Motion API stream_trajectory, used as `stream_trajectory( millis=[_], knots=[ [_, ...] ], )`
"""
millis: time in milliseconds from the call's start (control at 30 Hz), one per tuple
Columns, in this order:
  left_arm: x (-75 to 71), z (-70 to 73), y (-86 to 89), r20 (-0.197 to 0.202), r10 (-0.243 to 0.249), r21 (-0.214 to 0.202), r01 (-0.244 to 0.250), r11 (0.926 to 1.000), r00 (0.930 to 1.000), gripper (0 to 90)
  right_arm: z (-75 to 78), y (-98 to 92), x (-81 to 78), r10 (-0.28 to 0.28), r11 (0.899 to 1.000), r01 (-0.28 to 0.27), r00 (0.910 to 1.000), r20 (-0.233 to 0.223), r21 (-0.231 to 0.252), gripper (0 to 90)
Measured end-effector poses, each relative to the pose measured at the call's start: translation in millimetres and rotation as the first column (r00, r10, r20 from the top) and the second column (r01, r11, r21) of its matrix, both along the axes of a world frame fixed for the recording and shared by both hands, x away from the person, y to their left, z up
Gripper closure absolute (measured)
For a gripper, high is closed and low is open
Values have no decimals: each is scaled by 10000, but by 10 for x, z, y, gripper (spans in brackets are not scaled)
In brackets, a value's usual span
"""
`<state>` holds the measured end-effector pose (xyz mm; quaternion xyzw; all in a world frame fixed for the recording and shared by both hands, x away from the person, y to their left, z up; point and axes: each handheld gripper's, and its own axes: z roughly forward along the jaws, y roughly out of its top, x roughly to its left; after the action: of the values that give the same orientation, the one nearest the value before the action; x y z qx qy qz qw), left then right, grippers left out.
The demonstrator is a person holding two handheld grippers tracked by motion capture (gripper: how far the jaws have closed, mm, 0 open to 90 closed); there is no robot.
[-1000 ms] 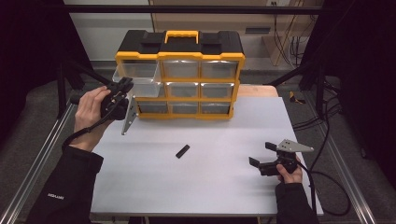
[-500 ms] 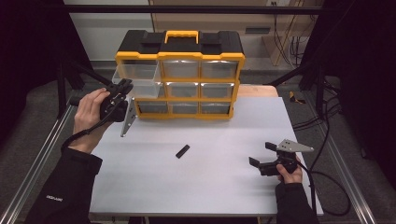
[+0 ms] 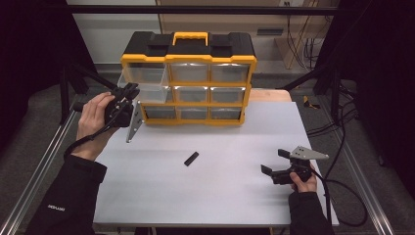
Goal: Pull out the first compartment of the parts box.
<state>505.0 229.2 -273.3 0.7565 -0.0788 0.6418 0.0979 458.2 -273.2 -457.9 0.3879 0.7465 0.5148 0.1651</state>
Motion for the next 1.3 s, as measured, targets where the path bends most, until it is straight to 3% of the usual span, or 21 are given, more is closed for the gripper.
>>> stream_trajectory(
  millis=[267, 500, 633, 900, 967, 1167, 1233, 1300],
  knots=[
    [-3, 61, 14, -632, -23, -952, -37, 9954, 9980, 714, 0, -5, 1, 4, 10000, -4, 10000, 13, -27, 11],
    [-14, 97, 30, -1125, -46, -2064, -188, 9783, 9936, 609, 1, -4, 0, 6, 10000, -6, 10000, 9, -17, 11],
    [-15, 106, 41, -1516, -148, -2914, -304, 9561, 9883, 543, 1, -2, 0, -2, 10000, 2, 10000, 1, 8, 11],
    [-30, 118, 47, -2080, -47, -3847, -774, 9198, 9781, 454, 2, -5, 1, 1, 10000, -1, 10000, 21, -7, 11],
    [-37, 120, 45, -2234, -97, -4152, -861, 9057, 9747, 428, 3, -5, 0, 2, 10000, -2, 10000, 21, -3, 11],
    [-47, 106, 50, -2877, -508, -5161, -1101, 8495, 9564, 364, 3, -6, 0, -4, 10000, 4, 10000, 35, -3, 11],
    [-45, 102, 56, -3010, -529, -5353, -1228, 8357, 9522, 341, 4, -6, 0, 2, 10000, -1, 10000, 44, -1, 11],
    [-46, 97, 67, -3100, -668, -5635, -1267, 8163, 9484, 334, 4, -8, 2, -6, 10000, 6, 10000, 70, -5, 11]
  ],
)
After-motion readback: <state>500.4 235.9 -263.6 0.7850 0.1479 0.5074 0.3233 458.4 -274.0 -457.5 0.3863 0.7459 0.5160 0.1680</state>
